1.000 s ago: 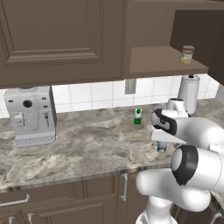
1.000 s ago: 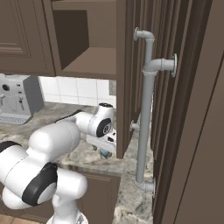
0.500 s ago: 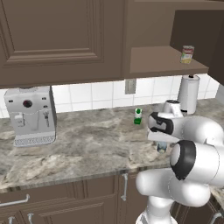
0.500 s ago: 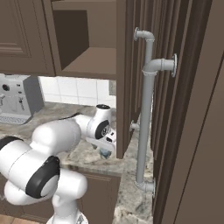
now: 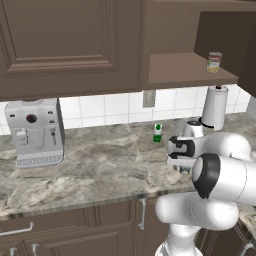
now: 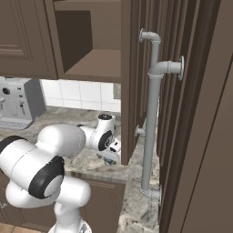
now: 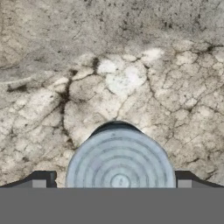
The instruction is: Restock the canned food cabinet by taking the new fresh canned food from the counter and placing it in the cabinet. Then, take the old canned food from the cabinet and place it on the counter.
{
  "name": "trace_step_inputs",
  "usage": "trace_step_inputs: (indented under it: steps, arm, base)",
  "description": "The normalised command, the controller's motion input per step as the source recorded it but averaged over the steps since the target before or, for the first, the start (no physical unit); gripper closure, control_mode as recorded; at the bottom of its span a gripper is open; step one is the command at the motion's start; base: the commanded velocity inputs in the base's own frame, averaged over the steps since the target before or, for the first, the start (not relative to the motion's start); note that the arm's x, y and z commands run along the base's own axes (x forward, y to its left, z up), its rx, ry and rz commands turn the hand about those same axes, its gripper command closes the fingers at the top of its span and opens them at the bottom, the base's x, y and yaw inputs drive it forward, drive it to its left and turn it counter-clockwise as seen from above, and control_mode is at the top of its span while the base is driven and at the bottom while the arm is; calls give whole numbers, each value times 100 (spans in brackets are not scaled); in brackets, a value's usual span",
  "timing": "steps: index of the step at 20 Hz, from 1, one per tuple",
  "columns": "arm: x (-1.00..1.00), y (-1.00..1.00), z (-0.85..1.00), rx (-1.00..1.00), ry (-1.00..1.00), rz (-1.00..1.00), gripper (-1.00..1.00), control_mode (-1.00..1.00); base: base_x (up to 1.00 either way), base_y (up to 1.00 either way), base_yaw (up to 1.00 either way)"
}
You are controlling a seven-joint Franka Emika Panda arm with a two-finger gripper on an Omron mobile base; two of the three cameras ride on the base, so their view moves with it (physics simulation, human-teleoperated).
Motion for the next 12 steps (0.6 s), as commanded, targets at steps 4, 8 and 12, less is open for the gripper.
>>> trace_step_inputs:
  steps: [4,8,12]
  arm:
    - [1,0,-12,-2,-3,0,-100,-100]
    - [0,0,0,0,-1,0,100,-100]
    - [0,0,0,0,0,0,100,-100]
  base:
    - [0,0,0]
    - [0,0,0]
    - [0,0,0]
